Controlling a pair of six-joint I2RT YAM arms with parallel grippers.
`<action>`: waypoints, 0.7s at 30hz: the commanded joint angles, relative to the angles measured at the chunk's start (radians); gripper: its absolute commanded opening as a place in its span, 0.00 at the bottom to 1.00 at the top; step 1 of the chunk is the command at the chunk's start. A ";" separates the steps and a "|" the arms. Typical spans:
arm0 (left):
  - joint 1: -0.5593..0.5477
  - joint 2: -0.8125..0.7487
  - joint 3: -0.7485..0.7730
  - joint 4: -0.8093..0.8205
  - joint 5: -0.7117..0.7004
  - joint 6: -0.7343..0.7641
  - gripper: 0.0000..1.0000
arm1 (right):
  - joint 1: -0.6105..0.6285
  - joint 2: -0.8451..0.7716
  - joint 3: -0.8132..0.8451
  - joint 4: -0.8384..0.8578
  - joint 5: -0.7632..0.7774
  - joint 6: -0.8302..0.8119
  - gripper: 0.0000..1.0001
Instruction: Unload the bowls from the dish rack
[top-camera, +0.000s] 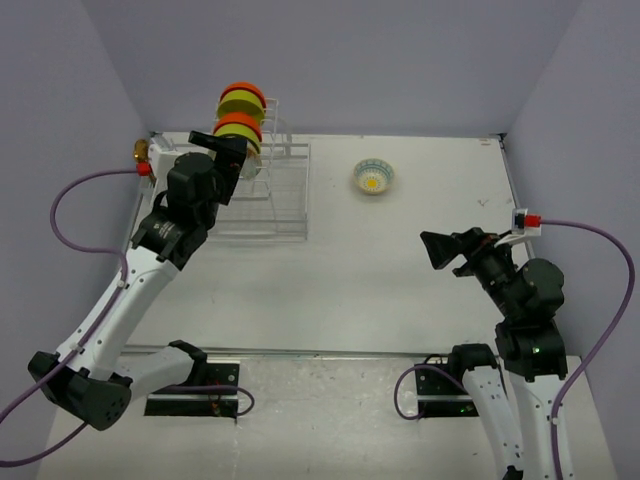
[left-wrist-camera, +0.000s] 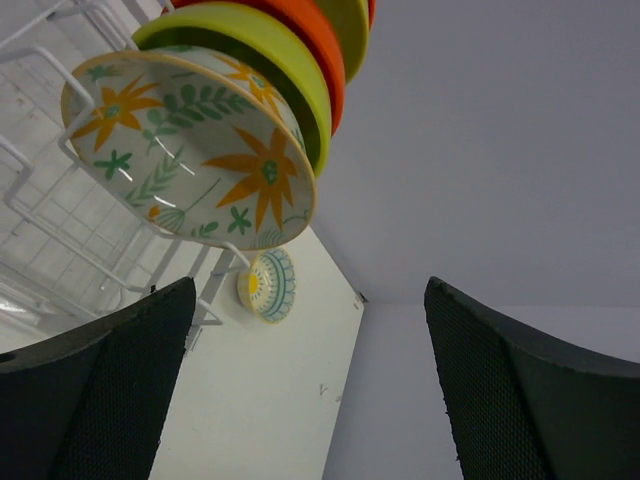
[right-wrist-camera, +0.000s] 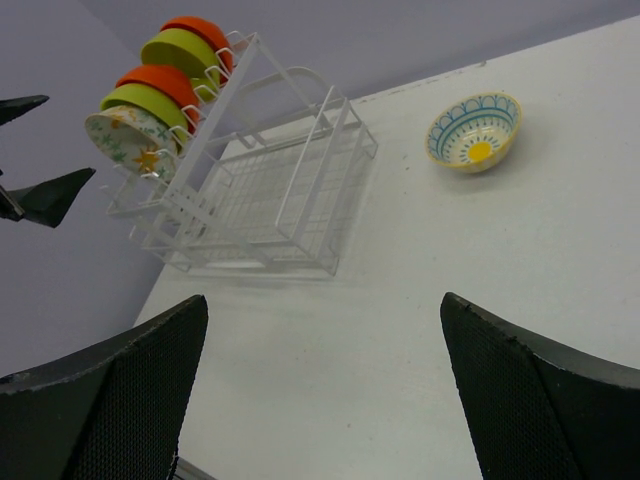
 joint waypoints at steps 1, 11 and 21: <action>0.032 -0.019 -0.005 0.098 -0.037 -0.028 0.93 | -0.001 -0.002 0.031 -0.005 0.023 -0.027 0.99; 0.139 0.067 -0.013 0.236 0.089 0.051 0.58 | 0.001 -0.008 0.025 0.005 0.007 -0.024 0.99; 0.156 0.113 -0.001 0.252 0.054 0.069 0.43 | 0.001 -0.007 0.004 0.024 0.016 -0.018 0.99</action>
